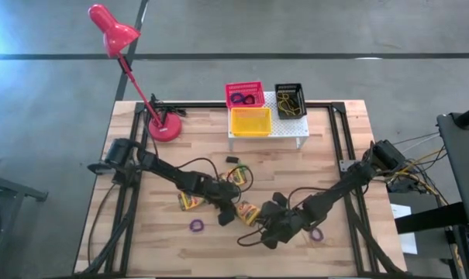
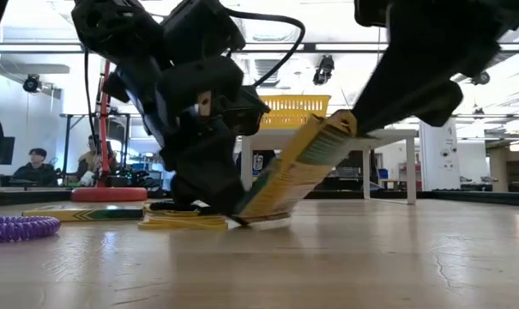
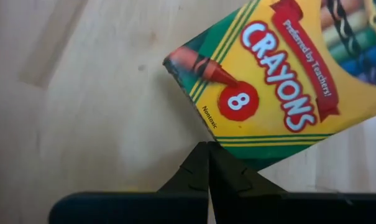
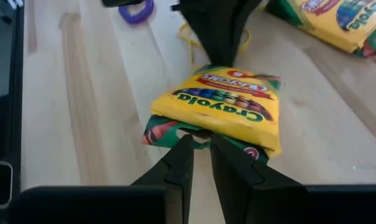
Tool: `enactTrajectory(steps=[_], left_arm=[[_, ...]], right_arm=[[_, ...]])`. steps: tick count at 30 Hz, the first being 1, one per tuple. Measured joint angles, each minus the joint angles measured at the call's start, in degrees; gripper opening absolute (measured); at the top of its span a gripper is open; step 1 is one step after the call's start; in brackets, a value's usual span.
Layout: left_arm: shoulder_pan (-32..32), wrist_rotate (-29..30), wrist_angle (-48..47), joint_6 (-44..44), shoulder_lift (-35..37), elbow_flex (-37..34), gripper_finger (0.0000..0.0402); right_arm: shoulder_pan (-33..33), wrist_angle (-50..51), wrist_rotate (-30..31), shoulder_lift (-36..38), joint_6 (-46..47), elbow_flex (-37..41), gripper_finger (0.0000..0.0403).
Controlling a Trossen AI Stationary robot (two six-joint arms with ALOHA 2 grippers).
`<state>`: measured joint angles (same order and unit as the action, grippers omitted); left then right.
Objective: Pick & Place Office Desk Supplies
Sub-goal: Put the crayon box into the yellow bin on the shelf
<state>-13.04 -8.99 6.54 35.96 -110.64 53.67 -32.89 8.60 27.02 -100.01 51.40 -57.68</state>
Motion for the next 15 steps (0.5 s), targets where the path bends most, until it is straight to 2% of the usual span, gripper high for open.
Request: enactTrajectory(steps=[5,15], left_arm=[[-0.28,-1.1,-4.51,0.31,1.94,-0.13,0.0001],[-1.02,-0.4,-4.86,0.51,2.4,-0.1,0.0001]], right_arm=[[0.47,0.06,0.2,0.06,-0.23,-1.73,0.0056],[3.37,-0.63,0.19,-0.54,-4.17,-4.17,0.0052]])
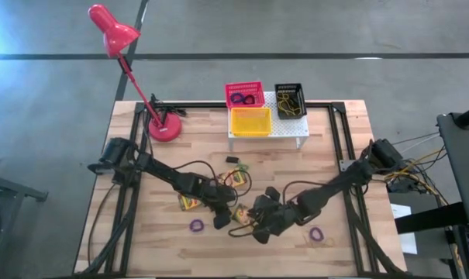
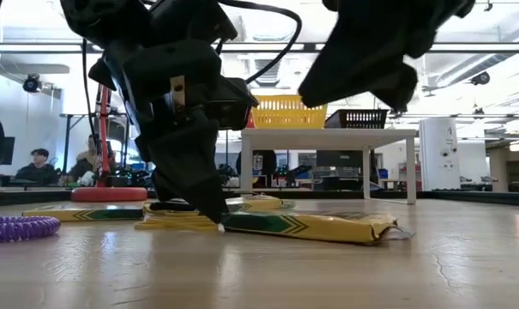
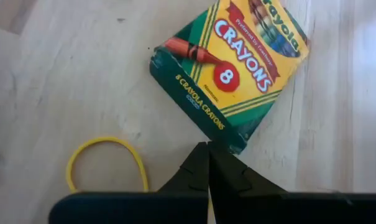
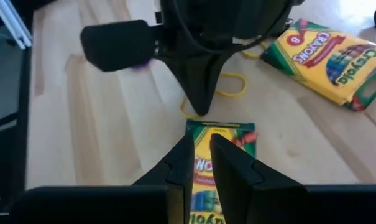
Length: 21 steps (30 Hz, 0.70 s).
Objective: Pick & Place Office Desk Supplies
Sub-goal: Put the crayon box into the yellow bin on the shelf
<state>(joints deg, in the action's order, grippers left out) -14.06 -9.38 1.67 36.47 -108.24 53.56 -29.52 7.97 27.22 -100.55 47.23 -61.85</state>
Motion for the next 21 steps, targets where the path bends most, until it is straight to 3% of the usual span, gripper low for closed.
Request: enactTrajectory(steps=[8,17,21], left_arm=[[-0.4,2.81,-2.72,-1.93,2.91,0.04,0.0001],[-2.19,-0.51,6.91,-3.57,2.33,0.22,0.0001],[-1.2,0.86,7.31,-2.7,0.82,0.31,0.0001]], right_arm=[[-1.86,6.01,-0.49,1.33,1.14,0.06,0.0054],[-4.91,6.72,-12.72,1.05,6.13,6.28,0.0131],[-5.48,4.85,-13.51,0.96,7.85,9.31,0.0136]])
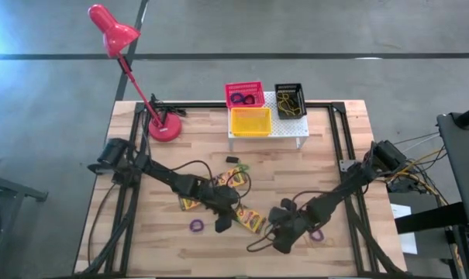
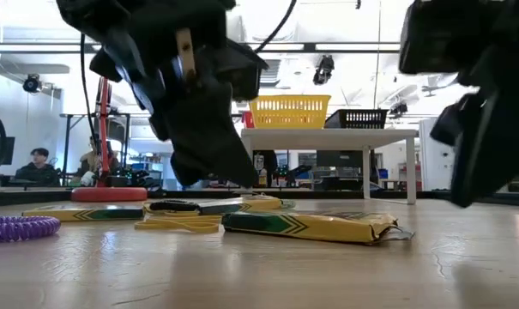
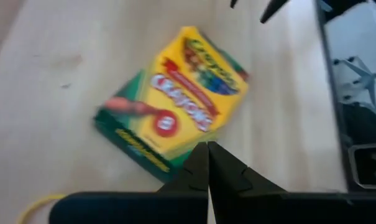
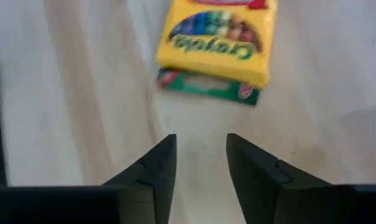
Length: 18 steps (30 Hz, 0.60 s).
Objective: Pick & Place Office Desk Supplies
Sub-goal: Put the crayon box into the yellow bin on the shelf
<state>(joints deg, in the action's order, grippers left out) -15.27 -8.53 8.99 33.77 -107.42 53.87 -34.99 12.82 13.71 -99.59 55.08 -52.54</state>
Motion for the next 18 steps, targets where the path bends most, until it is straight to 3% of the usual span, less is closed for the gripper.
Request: enactTrajectory(steps=[13,18], left_arm=[[1.49,3.0,-4.27,0.79,-1.82,0.23,0.0001],[1.51,3.26,-3.73,0.79,-2.89,0.28,0.0001]], right_arm=[[0.77,-14.64,1.56,-4.47,-4.04,5.08,0.0016],[1.19,-15.31,5.16,-6.27,-5.98,3.62,0.0009]])
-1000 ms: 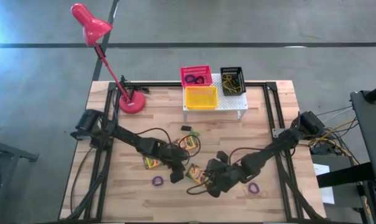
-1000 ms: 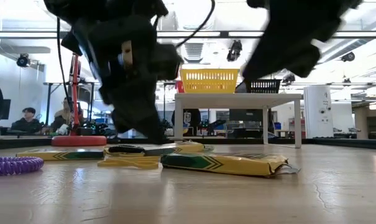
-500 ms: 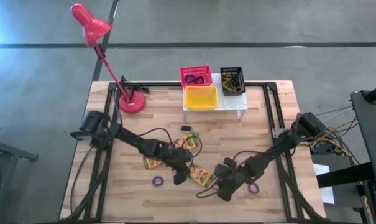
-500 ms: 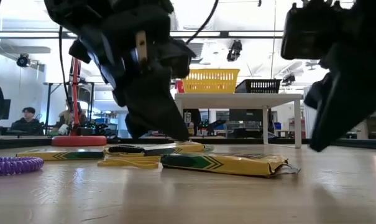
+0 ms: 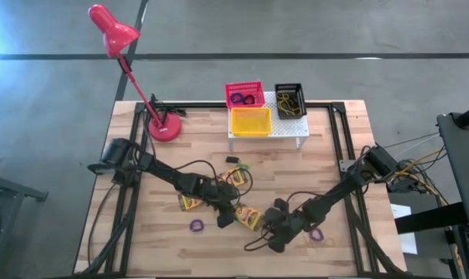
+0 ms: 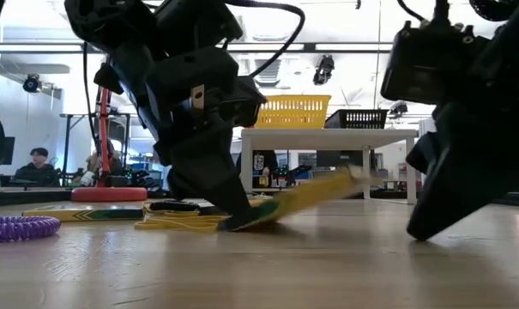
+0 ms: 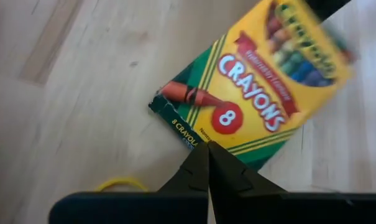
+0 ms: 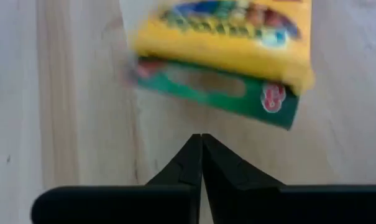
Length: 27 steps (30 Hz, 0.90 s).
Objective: Pick & Place Office Desk Supplies
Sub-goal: Put the crayon box into the yellow bin on the shelf
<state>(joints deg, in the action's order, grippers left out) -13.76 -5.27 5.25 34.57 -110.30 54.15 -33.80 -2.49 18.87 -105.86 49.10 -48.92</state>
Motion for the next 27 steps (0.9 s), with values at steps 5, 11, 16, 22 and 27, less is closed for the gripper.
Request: enactTrajectory(steps=[5,11,16,22,27], left_arm=[[0.0,0.78,0.12,0.44,0.0,-0.92,0.0001],[-0.02,1.07,1.91,1.0,-0.12,-1.12,0.0001],[-0.02,1.43,3.41,1.55,-0.26,-1.14,0.0001],[-0.02,1.69,5.39,4.14,-0.28,-1.09,0.0001],[-0.13,1.63,7.42,6.01,-0.28,-1.03,0.0001]], right_arm=[[0.29,0.89,5.46,1.06,-0.06,-0.08,0.0008],[1.43,0.21,6.8,1.86,-0.72,-1.42,0.0008],[2.78,0.16,7.04,1.77,-2.77,-3.33,0.0008],[3.86,0.14,6.82,1.77,-2.86,-5.52,0.0008],[4.49,0.13,6.6,1.77,-3.01,-7.63,0.0021]])
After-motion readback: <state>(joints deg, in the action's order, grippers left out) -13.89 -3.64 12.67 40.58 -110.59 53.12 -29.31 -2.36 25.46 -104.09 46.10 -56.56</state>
